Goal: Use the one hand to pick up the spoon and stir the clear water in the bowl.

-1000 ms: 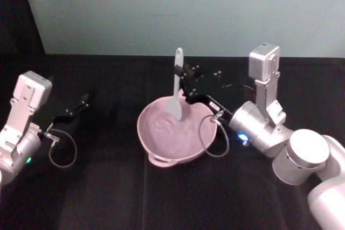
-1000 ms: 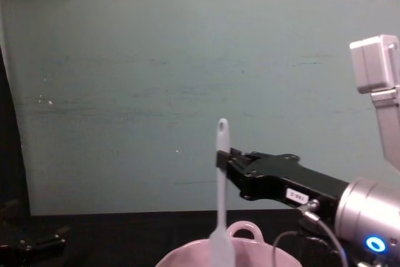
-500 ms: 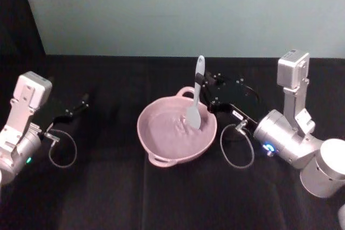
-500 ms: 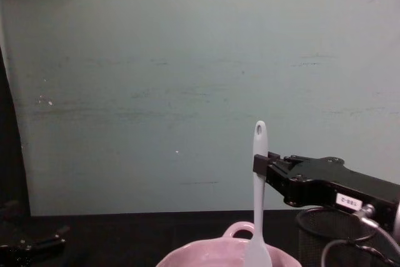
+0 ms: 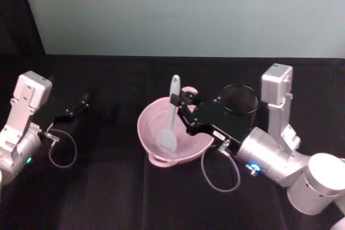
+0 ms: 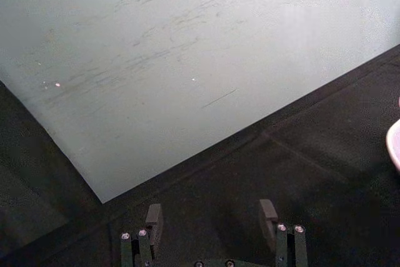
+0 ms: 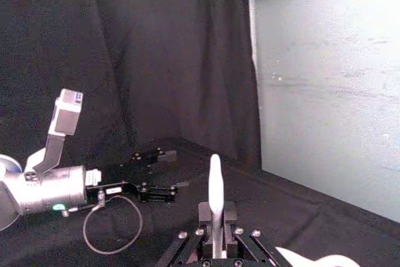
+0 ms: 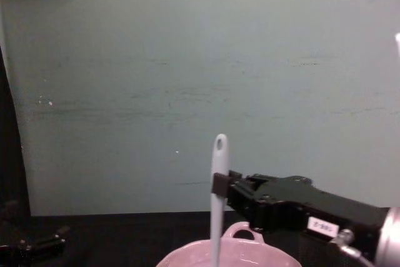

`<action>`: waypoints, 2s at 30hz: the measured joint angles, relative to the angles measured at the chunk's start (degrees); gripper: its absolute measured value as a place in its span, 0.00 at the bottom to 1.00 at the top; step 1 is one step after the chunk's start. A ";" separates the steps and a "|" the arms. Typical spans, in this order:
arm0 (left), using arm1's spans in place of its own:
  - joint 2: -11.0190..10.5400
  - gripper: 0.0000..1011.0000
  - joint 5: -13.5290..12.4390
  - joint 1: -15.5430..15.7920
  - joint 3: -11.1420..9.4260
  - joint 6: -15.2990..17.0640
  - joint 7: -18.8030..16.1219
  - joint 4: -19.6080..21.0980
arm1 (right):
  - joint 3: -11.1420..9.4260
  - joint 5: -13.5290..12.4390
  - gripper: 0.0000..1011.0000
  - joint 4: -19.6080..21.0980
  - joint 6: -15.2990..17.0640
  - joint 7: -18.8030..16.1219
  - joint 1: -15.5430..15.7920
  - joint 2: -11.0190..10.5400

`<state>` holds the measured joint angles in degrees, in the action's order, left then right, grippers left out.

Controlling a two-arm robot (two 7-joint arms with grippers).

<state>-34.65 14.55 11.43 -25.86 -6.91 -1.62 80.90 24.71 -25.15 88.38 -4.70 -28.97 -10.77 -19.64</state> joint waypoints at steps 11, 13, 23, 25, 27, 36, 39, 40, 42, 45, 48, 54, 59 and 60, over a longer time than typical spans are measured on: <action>0.00 1.00 0.00 0.00 0.00 0.00 0.00 0.00 | 2.86 2.86 0.11 -8.11 -4.09 0.46 -5.98 4.53; 0.00 1.00 0.00 0.00 0.00 0.00 0.00 0.00 | 2.88 3.26 0.11 -9.27 -4.90 0.65 -6.75 5.16; 0.00 1.00 0.00 0.00 0.00 0.00 0.00 0.00 | 0.72 6.24 0.11 -12.92 -7.90 3.19 -8.74 6.04; 0.00 1.00 0.00 0.00 0.00 0.00 0.00 0.00 | -0.06 6.47 0.11 -12.42 -7.84 3.31 -8.27 5.36; 0.00 1.00 0.00 0.00 0.00 0.00 0.00 0.00 | -0.56 6.49 0.11 -11.73 -7.51 3.35 -7.78 4.80; 0.00 1.00 0.00 0.00 0.00 0.00 0.00 0.00 | -2.63 4.18 0.11 -4.17 -2.64 2.13 -2.87 0.70; 0.00 1.00 0.00 0.00 0.00 0.00 0.00 0.00 | -2.72 2.45 0.11 -1.63 -0.72 1.28 -1.10 -0.30; 0.00 1.00 0.00 0.00 0.00 0.00 0.00 0.00 | -2.56 1.65 0.11 -0.60 0.01 0.87 -0.28 -0.66; 0.00 1.00 0.00 0.00 0.00 0.00 0.00 0.00 | -2.23 0.93 0.11 0.22 0.58 0.51 0.28 -0.84; 0.00 1.00 0.00 0.00 0.00 0.00 0.00 0.00 | -1.35 -0.06 0.11 0.99 1.09 0.00 0.85 -0.84; 0.00 1.00 0.00 0.00 0.00 0.00 0.00 0.00 | -0.20 -0.23 0.11 0.91 0.58 -0.27 0.61 -0.16; 0.00 1.00 0.00 0.00 0.00 0.00 0.00 0.00 | 1.73 0.58 0.11 -2.34 -1.62 -0.19 -2.26 2.19; 0.00 1.00 -0.01 0.00 0.00 0.00 0.00 0.00 | 2.35 2.34 0.11 -6.51 -3.55 0.87 -5.13 4.12; 0.00 1.00 0.00 0.00 0.00 0.00 0.00 0.00 | 2.35 2.79 0.11 -7.44 -4.01 1.22 -5.61 4.45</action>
<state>-34.65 14.55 11.43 -25.86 -6.91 -1.62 80.90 27.06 -22.36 80.94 -8.71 -27.75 -16.38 -15.19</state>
